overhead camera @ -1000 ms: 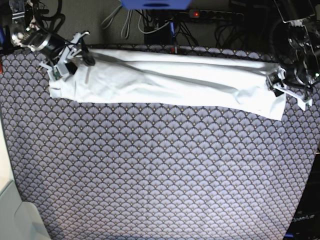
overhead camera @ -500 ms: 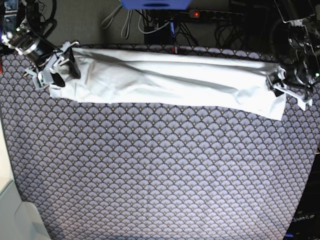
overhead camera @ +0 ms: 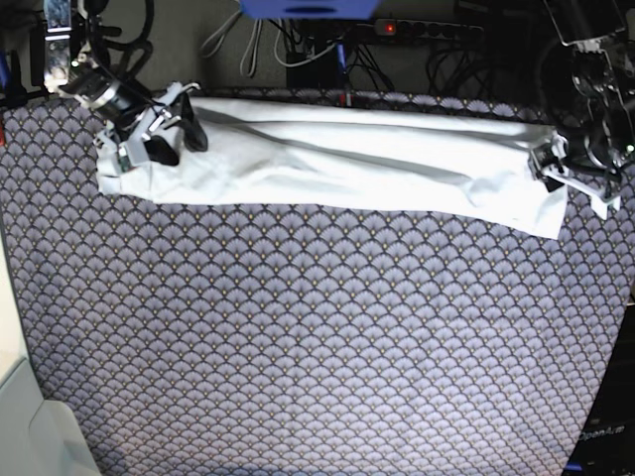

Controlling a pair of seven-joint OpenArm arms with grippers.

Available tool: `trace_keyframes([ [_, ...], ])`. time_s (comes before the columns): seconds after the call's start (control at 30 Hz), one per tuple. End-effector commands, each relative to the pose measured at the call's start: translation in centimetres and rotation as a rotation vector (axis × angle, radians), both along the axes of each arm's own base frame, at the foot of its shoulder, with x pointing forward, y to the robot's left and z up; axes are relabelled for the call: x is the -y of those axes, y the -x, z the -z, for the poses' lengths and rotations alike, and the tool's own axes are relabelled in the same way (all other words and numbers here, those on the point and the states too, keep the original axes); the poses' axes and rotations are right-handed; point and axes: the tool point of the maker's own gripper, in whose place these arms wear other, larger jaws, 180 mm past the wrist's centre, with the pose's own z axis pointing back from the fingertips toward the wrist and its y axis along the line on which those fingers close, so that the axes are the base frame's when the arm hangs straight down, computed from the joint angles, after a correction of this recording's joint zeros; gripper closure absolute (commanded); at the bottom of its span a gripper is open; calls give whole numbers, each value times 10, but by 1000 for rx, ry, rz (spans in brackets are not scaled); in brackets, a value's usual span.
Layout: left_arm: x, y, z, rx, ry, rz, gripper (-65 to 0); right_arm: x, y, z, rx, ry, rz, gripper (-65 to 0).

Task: Fold the T-shirt properly
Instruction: 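Press the folded sleeve end flat with the right gripper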

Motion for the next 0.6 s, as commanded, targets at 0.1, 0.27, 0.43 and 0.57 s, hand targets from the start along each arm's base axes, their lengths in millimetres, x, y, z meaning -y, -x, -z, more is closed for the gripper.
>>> trace_keyframes([
  [0.1,-7,-8,-13,34,-23,7,-439,10,-8,10,-12,-9,26,-336],
  [0.27,-6,-13,-23,60,-38,22,-439,19,-9,22,-42,7,27,-336],
  [0.43,-2,-20,-45,117,-89,62,-439,21,-14,19,-32,12,24,-336],
  [0.57,-8,-23,-57,112,-139,110,-439,21,-15,19,-30,12,24,-336],
])
